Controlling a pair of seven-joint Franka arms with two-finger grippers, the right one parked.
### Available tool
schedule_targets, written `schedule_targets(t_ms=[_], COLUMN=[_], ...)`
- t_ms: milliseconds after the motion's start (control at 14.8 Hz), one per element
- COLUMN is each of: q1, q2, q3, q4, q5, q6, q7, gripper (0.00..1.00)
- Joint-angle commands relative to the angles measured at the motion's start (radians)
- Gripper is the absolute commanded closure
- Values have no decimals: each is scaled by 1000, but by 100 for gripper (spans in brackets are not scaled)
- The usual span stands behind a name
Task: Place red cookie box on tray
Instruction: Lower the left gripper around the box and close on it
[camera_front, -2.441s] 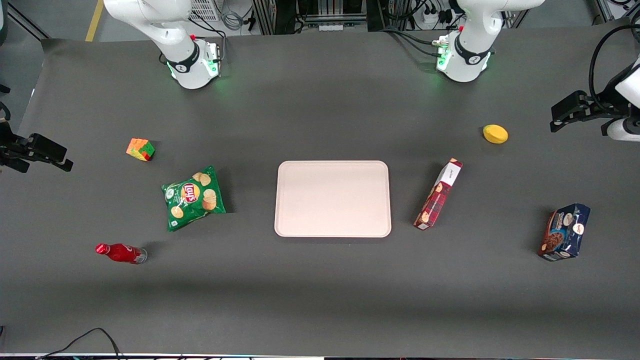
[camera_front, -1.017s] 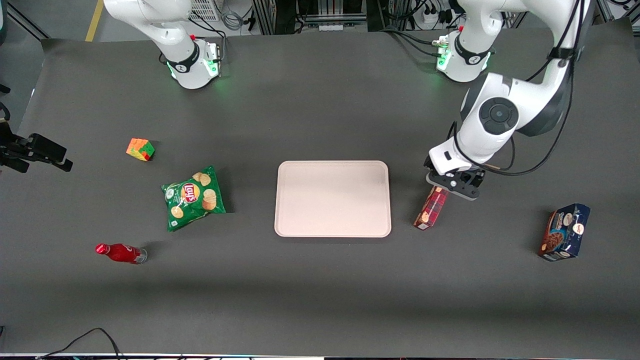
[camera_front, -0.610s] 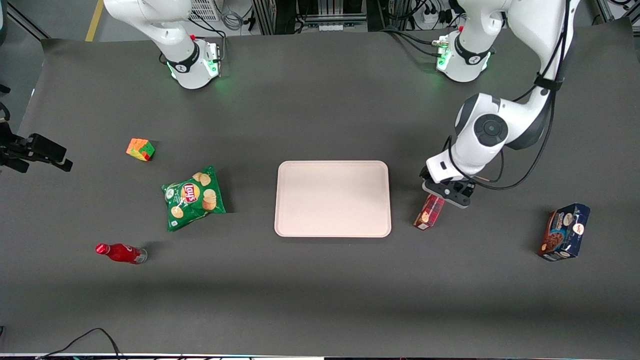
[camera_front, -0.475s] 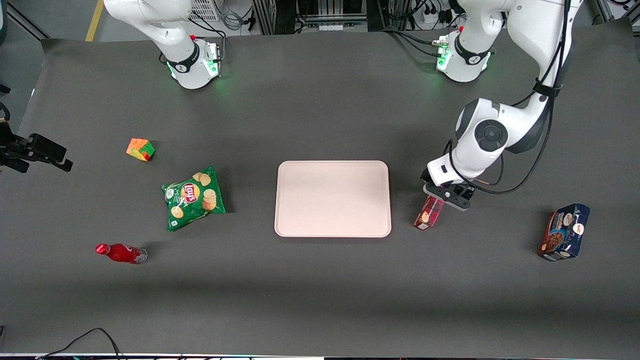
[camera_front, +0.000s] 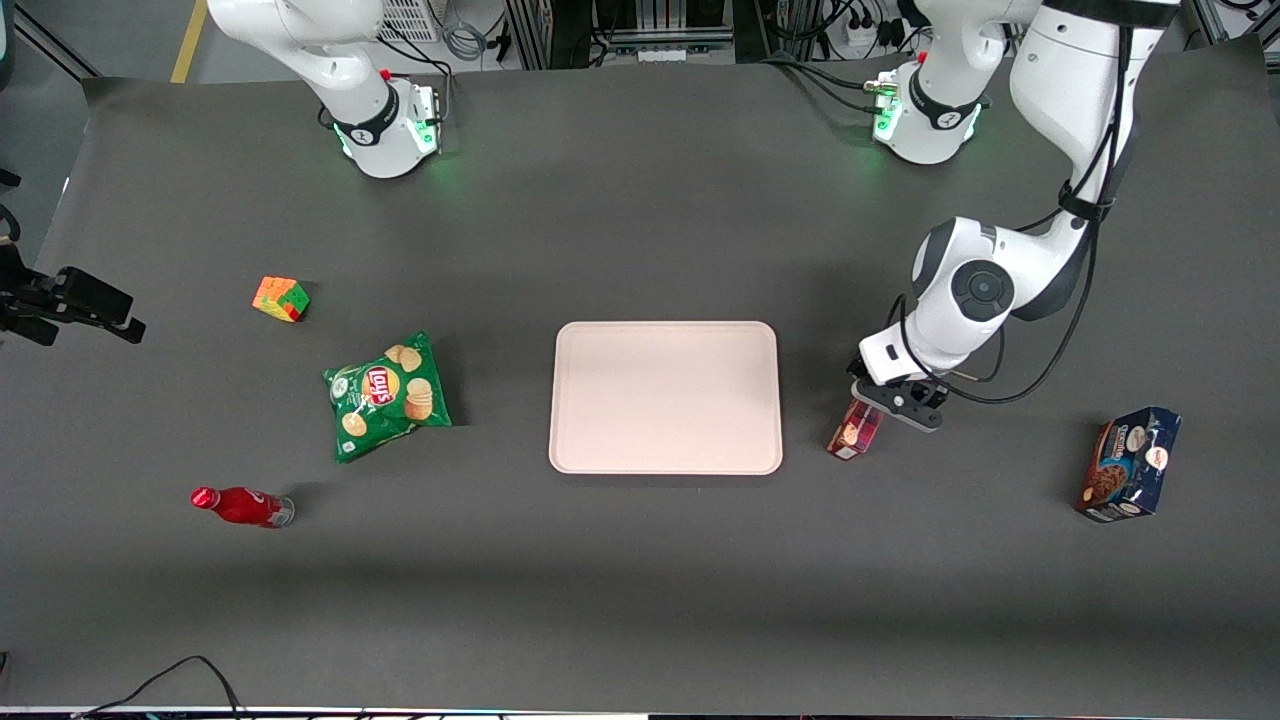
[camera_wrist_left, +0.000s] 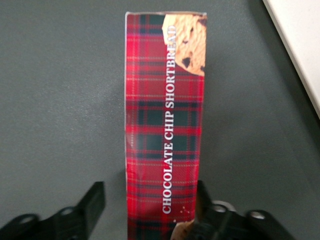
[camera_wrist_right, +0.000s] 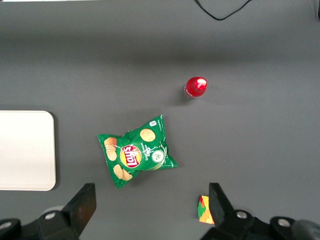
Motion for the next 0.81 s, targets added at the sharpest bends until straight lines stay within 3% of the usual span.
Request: schedule_targets(t_ms=[0, 271, 407, 746], q1=[-6, -9, -9, -11], q2=[-6, -13, -33, -96], q3=[4, 2, -1, -5], q4=[-3, 2, 18, 210], q5=[8, 2, 2, -4], q6=[-3, -34, -81, -446], q7=[-27, -52, -76, -75], gripper=[51, 79, 100, 100])
